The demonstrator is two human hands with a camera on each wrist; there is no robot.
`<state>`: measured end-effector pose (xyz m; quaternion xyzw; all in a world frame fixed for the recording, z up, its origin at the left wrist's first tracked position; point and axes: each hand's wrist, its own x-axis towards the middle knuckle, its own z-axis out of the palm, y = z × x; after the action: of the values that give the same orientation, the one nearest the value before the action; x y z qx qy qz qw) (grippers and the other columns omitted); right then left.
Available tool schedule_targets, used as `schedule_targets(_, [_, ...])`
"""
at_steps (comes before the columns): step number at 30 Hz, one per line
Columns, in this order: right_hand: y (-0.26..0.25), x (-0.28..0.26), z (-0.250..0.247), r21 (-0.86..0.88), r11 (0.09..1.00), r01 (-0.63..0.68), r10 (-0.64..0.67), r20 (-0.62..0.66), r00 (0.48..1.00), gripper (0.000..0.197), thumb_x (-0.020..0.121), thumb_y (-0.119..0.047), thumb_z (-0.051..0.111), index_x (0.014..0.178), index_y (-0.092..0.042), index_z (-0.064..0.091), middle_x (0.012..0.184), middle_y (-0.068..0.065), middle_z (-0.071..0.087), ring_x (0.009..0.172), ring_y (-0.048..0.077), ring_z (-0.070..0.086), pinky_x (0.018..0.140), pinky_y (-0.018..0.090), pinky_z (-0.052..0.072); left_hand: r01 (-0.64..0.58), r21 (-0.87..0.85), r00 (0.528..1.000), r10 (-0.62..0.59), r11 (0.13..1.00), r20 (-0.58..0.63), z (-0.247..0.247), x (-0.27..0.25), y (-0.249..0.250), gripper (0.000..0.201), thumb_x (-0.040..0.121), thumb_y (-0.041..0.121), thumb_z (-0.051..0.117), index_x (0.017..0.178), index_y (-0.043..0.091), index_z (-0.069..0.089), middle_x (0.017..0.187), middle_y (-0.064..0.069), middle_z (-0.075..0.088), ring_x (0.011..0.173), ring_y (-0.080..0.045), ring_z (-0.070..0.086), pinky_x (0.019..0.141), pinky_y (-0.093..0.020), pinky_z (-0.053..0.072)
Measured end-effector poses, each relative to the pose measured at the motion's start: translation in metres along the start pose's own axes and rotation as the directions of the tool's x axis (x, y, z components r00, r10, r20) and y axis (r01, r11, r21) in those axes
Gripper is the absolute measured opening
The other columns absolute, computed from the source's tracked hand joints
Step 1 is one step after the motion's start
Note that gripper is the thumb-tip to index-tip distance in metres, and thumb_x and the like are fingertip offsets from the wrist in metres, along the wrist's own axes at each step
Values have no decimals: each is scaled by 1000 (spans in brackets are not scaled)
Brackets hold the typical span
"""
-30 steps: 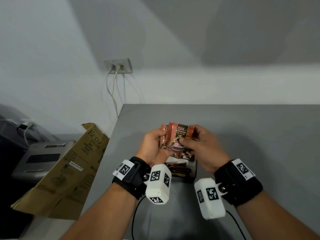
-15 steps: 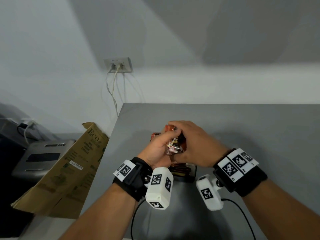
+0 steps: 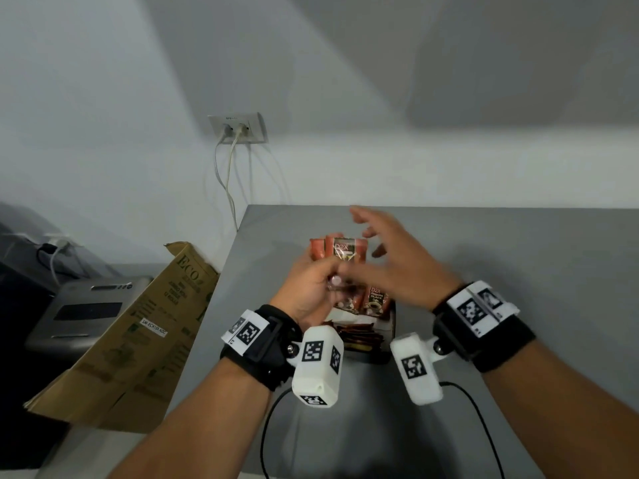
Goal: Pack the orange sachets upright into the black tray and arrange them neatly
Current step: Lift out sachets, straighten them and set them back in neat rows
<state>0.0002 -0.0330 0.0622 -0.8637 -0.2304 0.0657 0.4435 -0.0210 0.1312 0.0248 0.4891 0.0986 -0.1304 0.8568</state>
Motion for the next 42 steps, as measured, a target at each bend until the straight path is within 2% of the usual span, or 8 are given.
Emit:
schedule_targets(3, [0,12,-16,116,992,-43,62,-158,985,46,92,-36,66,136,-29,56,119,-12,60,95,7,61,83,27,51,-93,79,993,98,993,-61,-9,5,11,67,71,0,71,133,-8,46,95,-16,67,78,-25,70,71,-43,60])
schedule_targets(7, [3,24,-9,40,999,-24,27,-92,995,18,91,-24,68,109,-26,74,93,-11,72,81,3,66,76,21,52,-125,204,989,137,971,-47,-13,7,14,68,69,0,79,131,-1,51,93,-12,71,83,-27,71,72,-42,57])
schedule_targets(12, [15,34,6,54,993,-107,114,-147,983,7,86,-17,73,84,-24,75,75,-10,71,65,-2,62,67,20,49,-117,240,964,169,964,-207,-36,13,12,46,83,-6,72,123,9,54,93,-9,70,75,-19,70,59,-29,54])
schedule_targets(18, [48,50,51,-156,945,-288,287,-33,957,10,86,-18,71,85,-25,78,86,-10,74,80,6,67,78,23,52,-67,285,892,185,956,-413,-78,15,10,39,82,-10,60,108,19,56,95,-12,61,78,-23,59,64,-34,51])
schedule_targets(23, [55,63,86,-295,909,-295,325,59,944,16,90,-16,66,96,-20,80,106,-3,75,96,14,67,86,18,46,-17,310,906,146,950,-396,-89,11,5,35,85,-7,60,106,21,56,100,-15,62,79,-24,59,68,-36,51])
schedule_targets(26, [56,68,96,-298,905,-305,348,103,932,16,89,-11,66,97,-17,79,104,1,75,92,17,69,86,26,55,10,326,912,125,945,-390,-94,10,2,35,87,-7,59,107,22,57,102,-16,63,80,-24,60,67,-34,51])
schedule_targets(37, [64,76,110,-364,887,-285,334,76,940,13,88,-5,62,88,-17,67,99,2,69,92,20,64,80,28,51,67,329,919,71,942,-389,-103,13,0,34,87,-2,62,117,12,56,104,-15,66,79,-22,63,67,-34,52])
schedule_targets(42, [67,72,108,-323,895,-306,339,48,940,16,88,-8,65,102,-15,68,107,4,68,97,20,63,85,28,51,75,316,936,42,946,-348,-99,11,0,31,85,-11,48,106,8,61,85,-11,67,71,-22,65,64,-34,55])
